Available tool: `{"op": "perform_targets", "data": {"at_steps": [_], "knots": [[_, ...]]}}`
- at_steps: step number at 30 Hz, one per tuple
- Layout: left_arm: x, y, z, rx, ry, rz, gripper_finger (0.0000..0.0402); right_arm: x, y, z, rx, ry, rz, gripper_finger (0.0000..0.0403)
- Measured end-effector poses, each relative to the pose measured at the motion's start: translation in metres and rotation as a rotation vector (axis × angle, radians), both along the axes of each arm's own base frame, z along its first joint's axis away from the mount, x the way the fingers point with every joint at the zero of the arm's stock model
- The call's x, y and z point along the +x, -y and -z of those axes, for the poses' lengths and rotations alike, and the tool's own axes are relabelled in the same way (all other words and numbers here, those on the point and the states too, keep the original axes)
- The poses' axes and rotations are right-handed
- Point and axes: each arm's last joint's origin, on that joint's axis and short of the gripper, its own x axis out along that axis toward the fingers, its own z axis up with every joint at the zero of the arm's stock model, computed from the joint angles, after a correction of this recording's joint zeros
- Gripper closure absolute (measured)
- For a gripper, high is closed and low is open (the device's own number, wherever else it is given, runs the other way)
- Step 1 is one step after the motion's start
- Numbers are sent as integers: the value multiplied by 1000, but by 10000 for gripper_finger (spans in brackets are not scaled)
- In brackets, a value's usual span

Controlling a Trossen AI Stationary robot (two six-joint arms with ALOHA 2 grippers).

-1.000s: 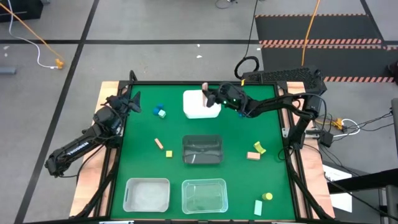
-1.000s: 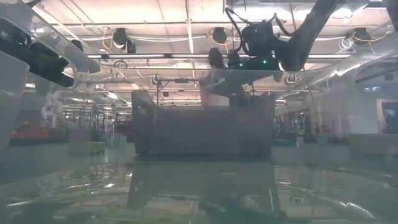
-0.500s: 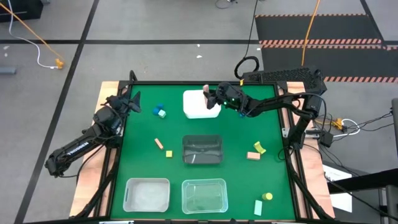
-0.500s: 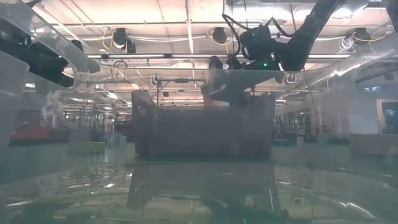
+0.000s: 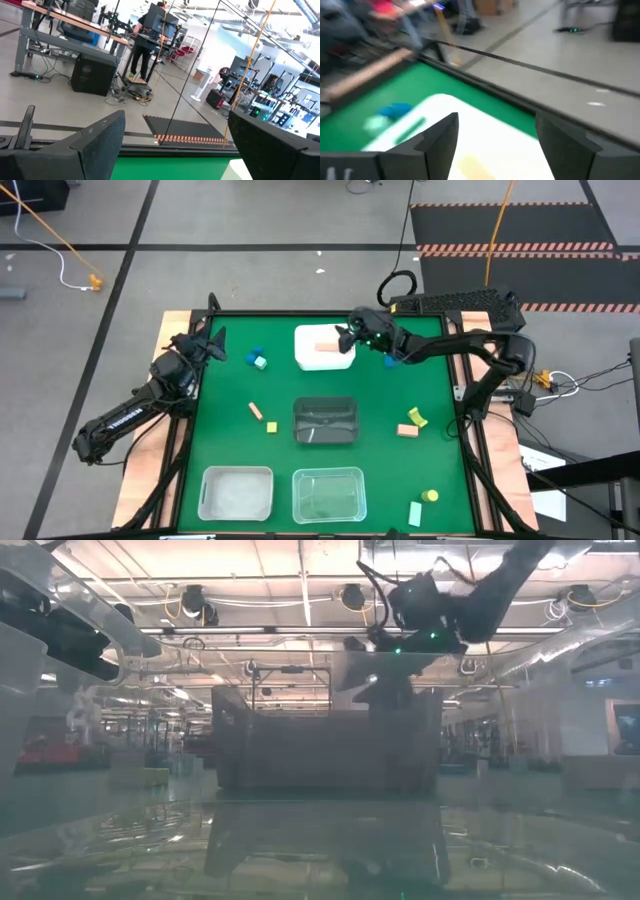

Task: Sort & place blocks by color
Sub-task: Put the right blue block into the black bin

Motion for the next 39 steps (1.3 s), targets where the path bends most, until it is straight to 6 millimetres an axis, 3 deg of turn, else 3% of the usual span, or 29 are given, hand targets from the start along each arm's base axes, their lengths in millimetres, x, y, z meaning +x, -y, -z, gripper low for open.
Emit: {"op": "perform_targets", "data": {"at_steps": [4,11,16,19,28,33,39], "knots": [[0,0,0,0,0,0,50,-18,-3,-27,-94,-74,96,147],[0,0,0,0,0,0,50,-47,-13,-82,-268,-12,213,147],[0,0,0,0,0,0,50,-61,-22,-98,-294,-9,228,147],[0,0,0,0,0,0,50,-65,-24,-88,-196,-65,234,147],[0,0,0,0,-1,0,50,-75,-27,-27,254,-258,460,147],[0,0,0,0,0,0,50,-71,-22,0,429,-258,555,147],[0,0,0,0,0,0,50,-63,-15,32,570,-335,541,147]]}}
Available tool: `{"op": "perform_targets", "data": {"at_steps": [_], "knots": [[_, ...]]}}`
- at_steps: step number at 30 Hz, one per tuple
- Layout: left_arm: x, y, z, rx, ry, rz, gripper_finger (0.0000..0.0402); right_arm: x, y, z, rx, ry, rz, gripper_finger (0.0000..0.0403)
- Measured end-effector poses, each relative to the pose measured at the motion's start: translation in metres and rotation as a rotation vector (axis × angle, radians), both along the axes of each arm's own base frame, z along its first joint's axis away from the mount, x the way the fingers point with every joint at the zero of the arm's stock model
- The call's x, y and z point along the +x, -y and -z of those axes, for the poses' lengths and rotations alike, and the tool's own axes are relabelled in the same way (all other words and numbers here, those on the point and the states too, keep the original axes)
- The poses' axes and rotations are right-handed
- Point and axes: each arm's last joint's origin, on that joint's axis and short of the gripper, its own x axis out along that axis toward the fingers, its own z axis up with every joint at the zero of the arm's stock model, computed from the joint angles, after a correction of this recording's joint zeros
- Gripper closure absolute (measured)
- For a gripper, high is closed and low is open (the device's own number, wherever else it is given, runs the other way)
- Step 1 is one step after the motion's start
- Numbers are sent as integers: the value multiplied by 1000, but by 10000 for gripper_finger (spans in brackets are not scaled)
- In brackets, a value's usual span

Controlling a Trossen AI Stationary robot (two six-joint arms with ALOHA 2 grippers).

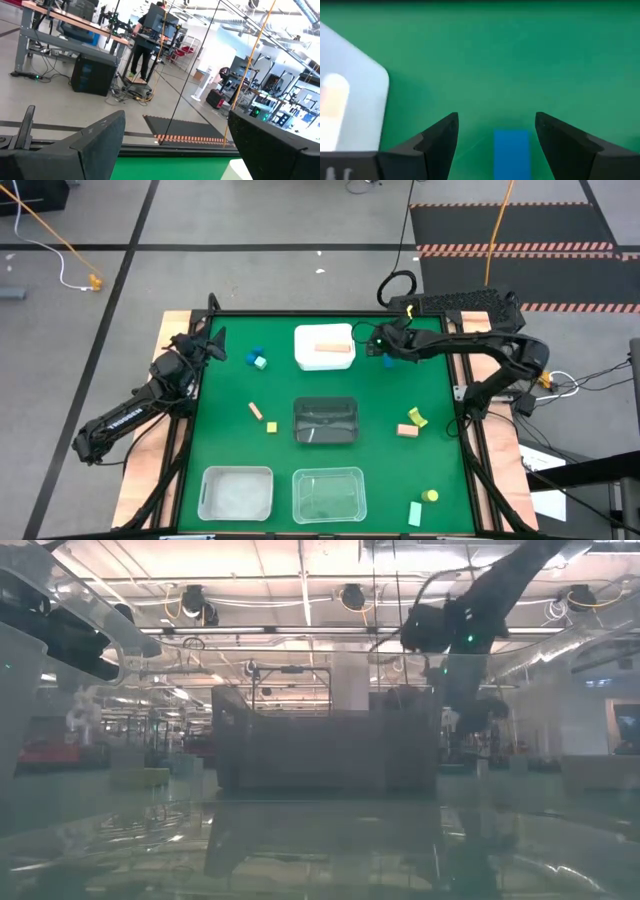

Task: Sort & place blocks by color
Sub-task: Put the right blue block into the black bin

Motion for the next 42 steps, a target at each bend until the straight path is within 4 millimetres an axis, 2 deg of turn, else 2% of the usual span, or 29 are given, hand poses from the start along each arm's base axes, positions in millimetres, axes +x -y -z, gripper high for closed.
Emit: {"op": "perform_targets", "data": {"at_steps": [6,21,25,33,38,42], "knots": [[0,0,0,0,0,0,50,2,3,16,82,-30,-14,147],[0,0,0,0,0,0,50,-4,-4,21,177,-98,-54,152],[0,0,0,0,0,0,50,-3,-5,21,191,-91,-59,185],[0,0,0,0,0,0,50,-8,-7,27,179,-95,-57,299],[0,0,0,0,0,0,50,-15,-10,37,175,-106,-53,300],[0,0,0,0,0,0,50,-13,-9,32,155,-53,-43,300]]}}
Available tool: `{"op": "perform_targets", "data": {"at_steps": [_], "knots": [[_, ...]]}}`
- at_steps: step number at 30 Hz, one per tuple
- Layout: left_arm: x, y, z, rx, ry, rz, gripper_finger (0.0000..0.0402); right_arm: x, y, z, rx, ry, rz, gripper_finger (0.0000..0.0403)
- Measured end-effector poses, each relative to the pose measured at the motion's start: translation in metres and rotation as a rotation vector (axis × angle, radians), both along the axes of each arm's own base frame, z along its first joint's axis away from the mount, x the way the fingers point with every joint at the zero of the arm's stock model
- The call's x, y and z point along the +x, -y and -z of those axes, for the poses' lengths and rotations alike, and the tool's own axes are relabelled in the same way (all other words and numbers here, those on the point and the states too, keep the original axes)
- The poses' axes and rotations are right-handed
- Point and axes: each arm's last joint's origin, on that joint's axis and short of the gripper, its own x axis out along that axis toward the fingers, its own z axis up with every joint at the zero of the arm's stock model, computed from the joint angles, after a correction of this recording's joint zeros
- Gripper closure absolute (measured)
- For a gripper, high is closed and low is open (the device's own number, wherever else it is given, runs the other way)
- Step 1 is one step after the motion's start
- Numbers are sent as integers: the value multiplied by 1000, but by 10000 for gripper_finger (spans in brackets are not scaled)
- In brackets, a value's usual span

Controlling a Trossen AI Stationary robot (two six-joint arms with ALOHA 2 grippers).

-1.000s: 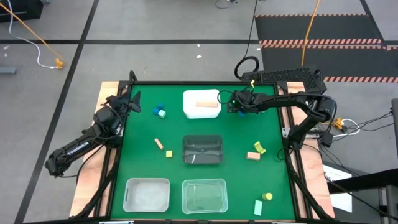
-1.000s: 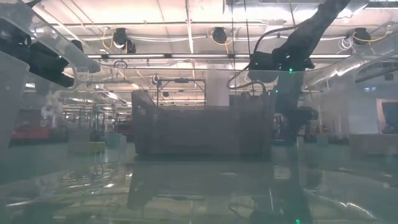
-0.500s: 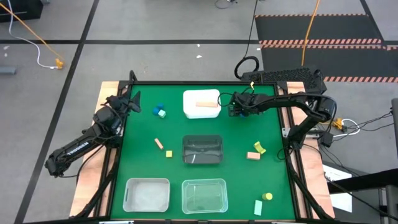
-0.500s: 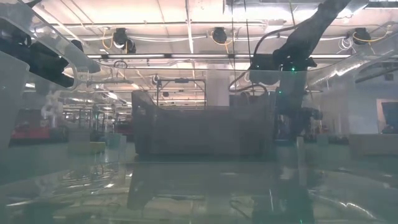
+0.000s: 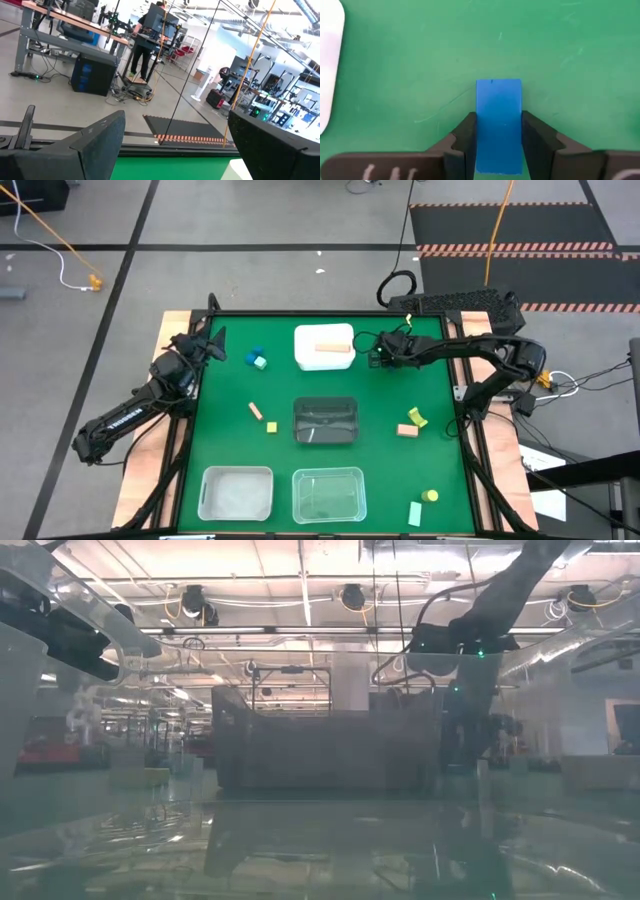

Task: Sort & place blocks by color
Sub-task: Put the right blue block into the black bin

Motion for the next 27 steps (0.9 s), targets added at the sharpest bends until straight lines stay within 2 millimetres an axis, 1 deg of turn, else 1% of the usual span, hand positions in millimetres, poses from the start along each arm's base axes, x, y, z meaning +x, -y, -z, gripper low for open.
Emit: {"op": "perform_targets", "data": {"at_steps": [3,5,12,19,24,27], "knots": [[0,0,0,0,0,0,50,3,3,-8,-50,81,9,300],[0,0,0,0,0,0,50,5,6,-17,-107,134,16,300],[0,0,0,0,0,0,50,14,15,-55,-313,378,-27,300],[0,0,0,0,0,0,50,19,19,-96,-535,599,-88,300],[0,0,0,0,0,-1,50,23,16,-113,-622,708,-160,300],[0,0,0,0,0,0,50,26,15,-122,-638,805,-245,300]]}}
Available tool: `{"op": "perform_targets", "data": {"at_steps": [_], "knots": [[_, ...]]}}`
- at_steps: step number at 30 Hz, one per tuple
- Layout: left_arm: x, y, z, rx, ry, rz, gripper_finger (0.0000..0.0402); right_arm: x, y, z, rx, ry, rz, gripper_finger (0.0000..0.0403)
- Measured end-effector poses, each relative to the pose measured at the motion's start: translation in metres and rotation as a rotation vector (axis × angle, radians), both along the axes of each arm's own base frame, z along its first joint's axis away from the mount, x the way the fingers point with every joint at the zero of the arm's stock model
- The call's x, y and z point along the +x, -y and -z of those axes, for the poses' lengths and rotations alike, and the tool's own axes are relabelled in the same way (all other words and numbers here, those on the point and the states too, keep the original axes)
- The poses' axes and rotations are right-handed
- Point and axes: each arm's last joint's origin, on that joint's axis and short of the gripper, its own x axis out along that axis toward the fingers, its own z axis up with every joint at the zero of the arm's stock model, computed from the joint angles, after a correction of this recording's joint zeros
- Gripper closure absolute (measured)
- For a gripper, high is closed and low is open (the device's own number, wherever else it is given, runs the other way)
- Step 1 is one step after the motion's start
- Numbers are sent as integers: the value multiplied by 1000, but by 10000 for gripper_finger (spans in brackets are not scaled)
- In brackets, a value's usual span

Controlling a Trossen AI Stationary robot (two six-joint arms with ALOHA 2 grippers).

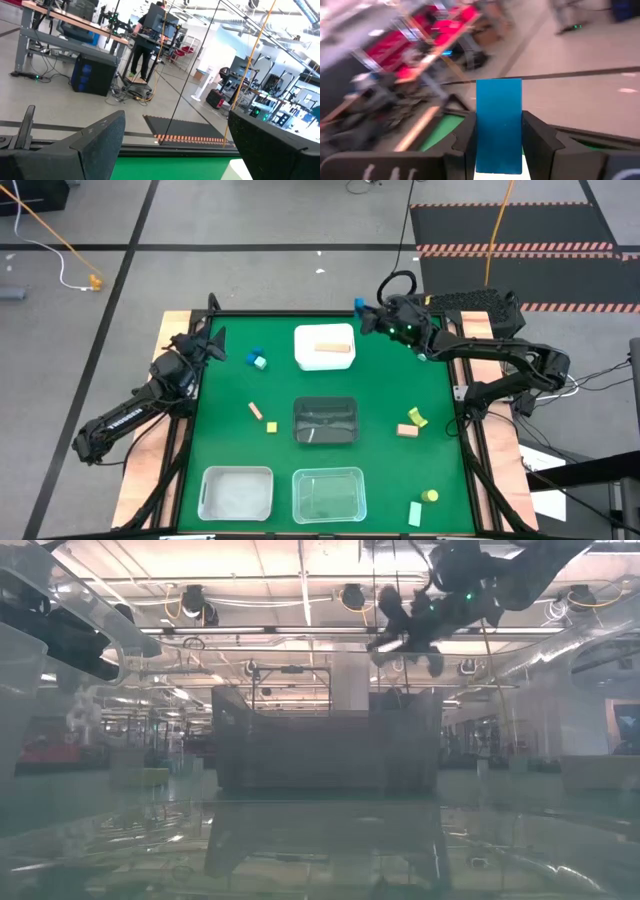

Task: Sort & place blocks by color
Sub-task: Put the right blue block into the black bin

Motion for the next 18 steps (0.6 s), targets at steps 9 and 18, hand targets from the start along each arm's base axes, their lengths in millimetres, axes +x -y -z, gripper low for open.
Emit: {"op": "perform_targets", "data": {"at_steps": [9,18], "knots": [[0,0,0,0,0,0,50,14,-25,-2,-31,9,-197,300],[0,0,0,0,0,0,50,29,-68,-2,-51,-3,-358,300]]}}
